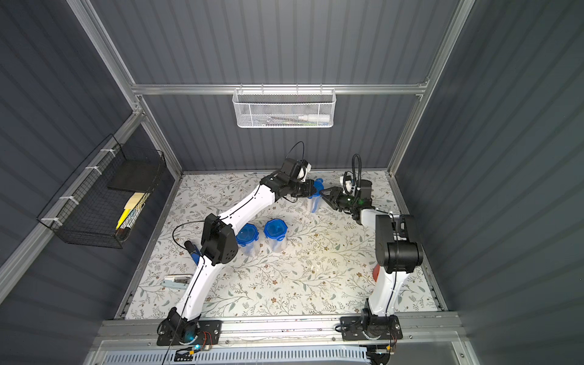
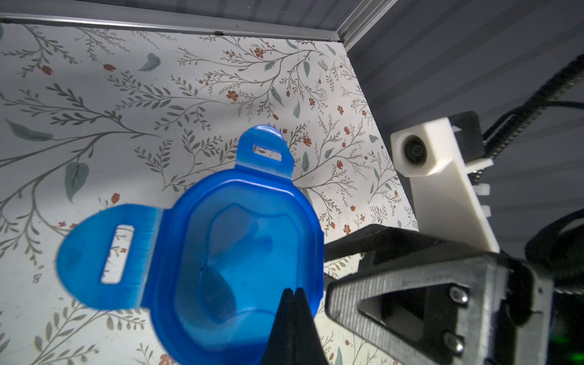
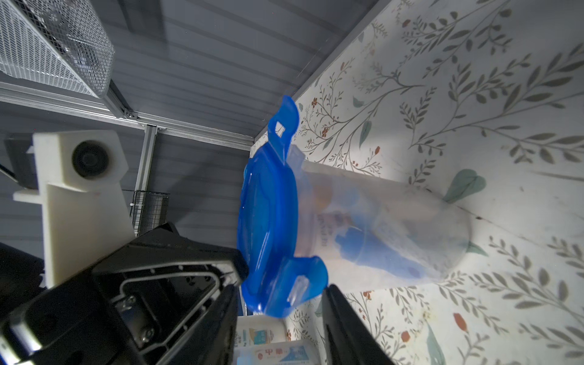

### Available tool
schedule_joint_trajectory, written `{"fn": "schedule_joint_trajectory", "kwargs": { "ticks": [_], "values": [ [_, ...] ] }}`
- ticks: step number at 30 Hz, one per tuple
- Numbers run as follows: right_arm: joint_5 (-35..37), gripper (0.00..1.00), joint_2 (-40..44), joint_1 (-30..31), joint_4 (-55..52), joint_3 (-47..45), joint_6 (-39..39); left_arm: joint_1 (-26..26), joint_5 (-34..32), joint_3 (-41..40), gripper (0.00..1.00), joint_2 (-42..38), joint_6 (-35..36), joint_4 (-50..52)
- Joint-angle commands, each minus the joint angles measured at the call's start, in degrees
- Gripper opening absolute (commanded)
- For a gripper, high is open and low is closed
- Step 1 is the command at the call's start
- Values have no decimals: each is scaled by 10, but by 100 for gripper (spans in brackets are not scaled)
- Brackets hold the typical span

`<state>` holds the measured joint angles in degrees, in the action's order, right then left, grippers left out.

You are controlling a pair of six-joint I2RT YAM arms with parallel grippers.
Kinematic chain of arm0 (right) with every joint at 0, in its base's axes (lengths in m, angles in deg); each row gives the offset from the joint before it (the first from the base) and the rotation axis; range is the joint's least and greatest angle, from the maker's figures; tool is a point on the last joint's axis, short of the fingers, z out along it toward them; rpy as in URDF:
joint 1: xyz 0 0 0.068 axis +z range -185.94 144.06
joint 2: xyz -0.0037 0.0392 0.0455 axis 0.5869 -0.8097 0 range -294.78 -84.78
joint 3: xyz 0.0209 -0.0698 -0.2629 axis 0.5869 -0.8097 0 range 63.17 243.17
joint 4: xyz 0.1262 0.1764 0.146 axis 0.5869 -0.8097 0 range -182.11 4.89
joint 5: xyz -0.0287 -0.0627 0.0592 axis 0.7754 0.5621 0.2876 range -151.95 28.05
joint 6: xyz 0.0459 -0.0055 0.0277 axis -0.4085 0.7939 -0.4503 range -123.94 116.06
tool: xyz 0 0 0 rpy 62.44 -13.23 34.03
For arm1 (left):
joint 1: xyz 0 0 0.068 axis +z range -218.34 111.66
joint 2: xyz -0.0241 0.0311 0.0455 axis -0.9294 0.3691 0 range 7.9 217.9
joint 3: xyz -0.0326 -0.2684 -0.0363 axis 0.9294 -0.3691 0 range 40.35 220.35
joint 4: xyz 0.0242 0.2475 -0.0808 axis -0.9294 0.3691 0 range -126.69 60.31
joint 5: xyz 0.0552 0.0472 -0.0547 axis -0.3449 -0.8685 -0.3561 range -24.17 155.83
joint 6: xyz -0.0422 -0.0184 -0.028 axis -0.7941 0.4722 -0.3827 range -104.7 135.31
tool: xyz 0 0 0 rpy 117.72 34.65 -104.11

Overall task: Take out toiletry kits
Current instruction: Unfasten the latch on the container.

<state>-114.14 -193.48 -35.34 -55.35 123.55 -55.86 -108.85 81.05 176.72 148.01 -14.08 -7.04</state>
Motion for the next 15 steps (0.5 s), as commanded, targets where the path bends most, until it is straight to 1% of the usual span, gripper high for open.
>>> {"fn": "schedule_joint_trajectory", "kwargs": {
  "ticks": [1,7,15],
  "values": [
    [-11,48,-16,-2,51,-2,-24,1,7,-8,0,23,3,3],
    [-11,49,-37,-6,66,6,-31,2,9,-4,0,35,1,3],
    [-36,48,-54,-7,173,-5,-79,3,6,3,0,44,-3,6]
  ]
}}
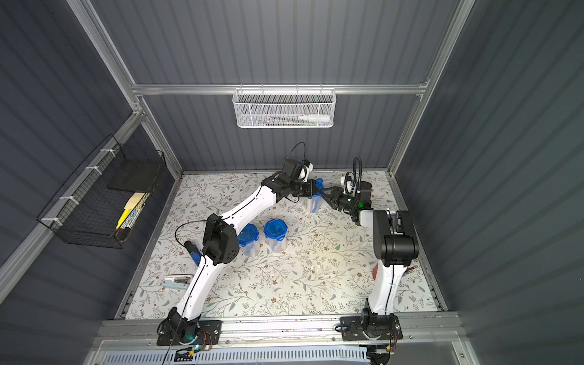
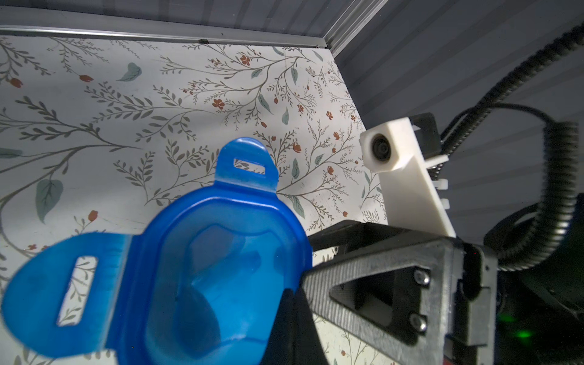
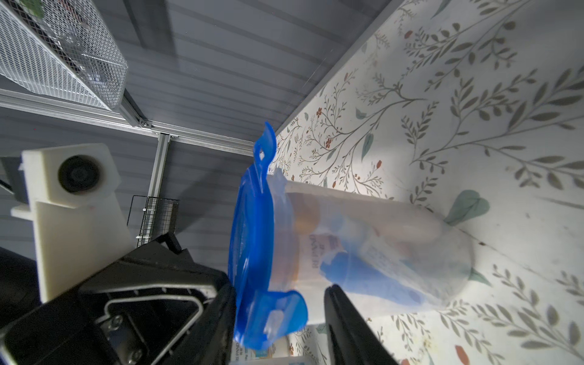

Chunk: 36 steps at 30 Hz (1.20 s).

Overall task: Take out toiletry kits
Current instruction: Unfasten the latch on the container.

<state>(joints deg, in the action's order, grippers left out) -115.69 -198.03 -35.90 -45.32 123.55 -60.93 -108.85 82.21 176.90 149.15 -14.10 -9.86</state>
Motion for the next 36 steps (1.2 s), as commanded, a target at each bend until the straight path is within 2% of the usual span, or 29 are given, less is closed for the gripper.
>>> {"fn": "schedule_joint_trajectory", "kwargs": {
  "ticks": [1,10,13,24,32,36],
  "values": [
    [-25,48,-11,-1,95,-9,-38,3,-7,2,0,35,-3,36],
    [-39,46,-63,-2,356,-35,-185,7,-7,6,0,49,-13,41],
    [-37,46,-81,-1,412,-35,-223,8,-7,4,0,51,-14,42],
    [-42,42,-62,-1,413,-48,-220,19,-15,-12,0,53,-25,43],
    [-41,38,-50,-1,413,-61,-222,23,-27,18,0,78,-25,73],
    [-41,36,-42,-1,413,-68,-221,23,-24,-3,0,77,-27,72]
  ]
}}
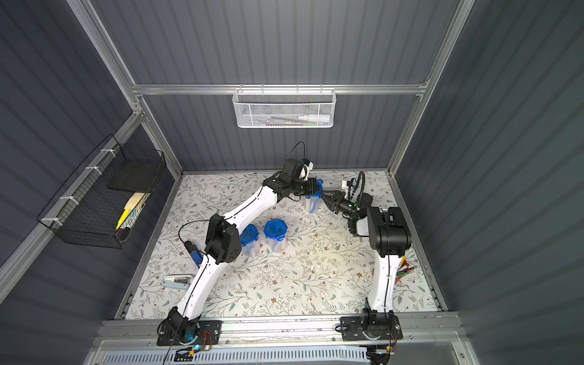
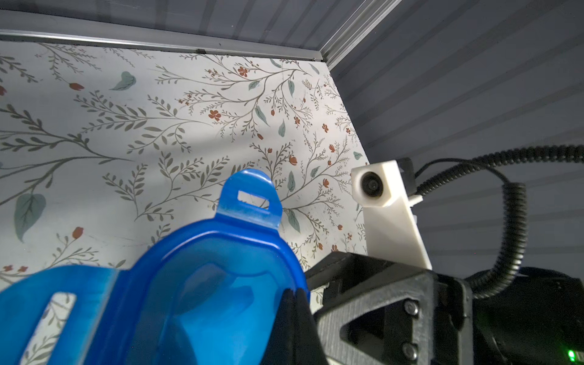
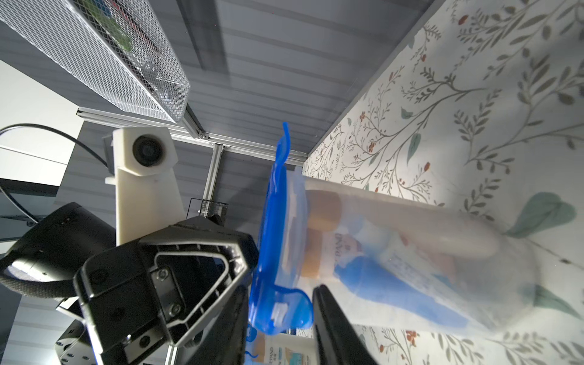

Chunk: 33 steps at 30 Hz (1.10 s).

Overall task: Take out toiletry kits
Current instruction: Unfasten the latch on the container.

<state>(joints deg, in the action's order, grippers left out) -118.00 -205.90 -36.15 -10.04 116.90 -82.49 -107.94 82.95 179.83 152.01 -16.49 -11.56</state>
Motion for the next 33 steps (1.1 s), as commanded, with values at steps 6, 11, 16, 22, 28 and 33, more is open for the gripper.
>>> {"fn": "schedule_joint_trajectory", "kwargs": {
  "ticks": [6,11,16,22,28,33],
  "values": [
    [-21,35,49,1,60,-11,-6,15,-35,-78,0,36,-2,79],
    [-22,34,65,1,60,-26,-4,20,-37,-89,0,32,-3,77],
    [-22,34,84,1,57,-36,-4,20,-35,-95,0,27,-4,74],
    [-15,29,147,0,-99,-39,81,19,-27,-87,0,4,-1,75],
    [63,25,268,5,-522,7,325,6,-24,-83,0,-43,9,70],
    [205,22,283,14,-829,120,465,-7,-19,-88,0,-97,18,59]
  ]
}}
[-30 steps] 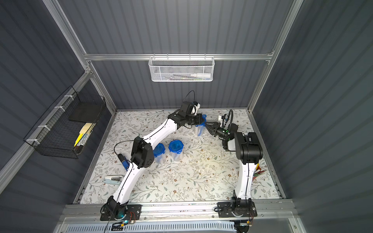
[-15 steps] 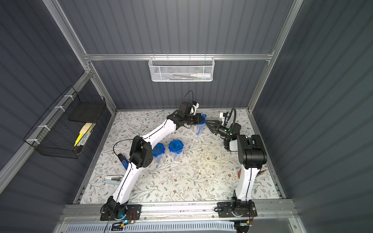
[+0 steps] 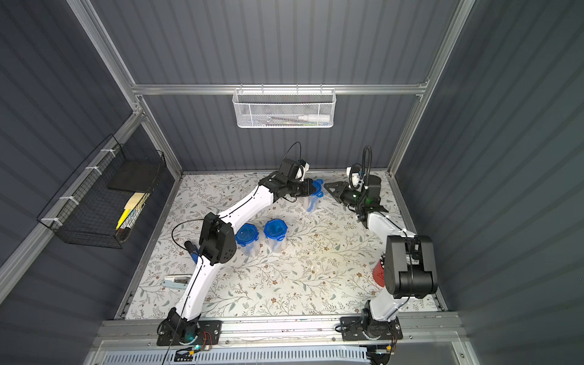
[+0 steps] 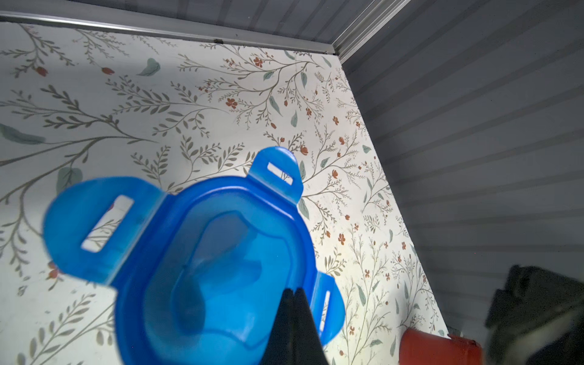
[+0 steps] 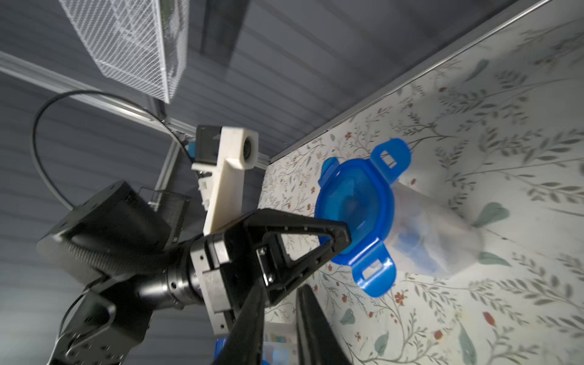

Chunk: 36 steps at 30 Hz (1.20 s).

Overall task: Take out toiletry kits
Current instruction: Unfasten the latch on the container, then adjust the container at the center of the board.

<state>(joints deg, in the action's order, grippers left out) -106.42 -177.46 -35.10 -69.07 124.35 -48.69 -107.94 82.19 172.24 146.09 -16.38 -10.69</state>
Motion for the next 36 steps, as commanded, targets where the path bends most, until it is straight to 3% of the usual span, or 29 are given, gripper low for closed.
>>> {"fn": "schedule_joint_trajectory", "kwargs": {
  "ticks": [1,4,9,11,14,17,21,26,36],
  "values": [
    [97,23,-10,4,-267,66,137,-10,-11,-16,0,-52,19,47],
    [106,38,-37,8,-293,107,140,-11,-14,-42,0,-94,21,33],
    [179,44,-69,50,-347,170,186,-10,-91,-110,0,-159,40,25],
    [219,39,-87,68,-383,203,203,-2,-114,-123,0,-167,42,30],
    [257,24,-107,82,-415,235,213,13,-128,-122,0,-156,37,39],
    [258,15,-114,86,-417,245,218,22,-137,-119,0,-140,36,43],
    [311,6,-115,89,-417,249,233,31,-146,-95,0,-106,37,53],
    [355,3,-147,89,-461,302,253,36,-144,-68,0,-68,33,58],
    [338,3,-258,90,-495,442,256,35,-89,-76,0,-46,12,33]
  ]
}}
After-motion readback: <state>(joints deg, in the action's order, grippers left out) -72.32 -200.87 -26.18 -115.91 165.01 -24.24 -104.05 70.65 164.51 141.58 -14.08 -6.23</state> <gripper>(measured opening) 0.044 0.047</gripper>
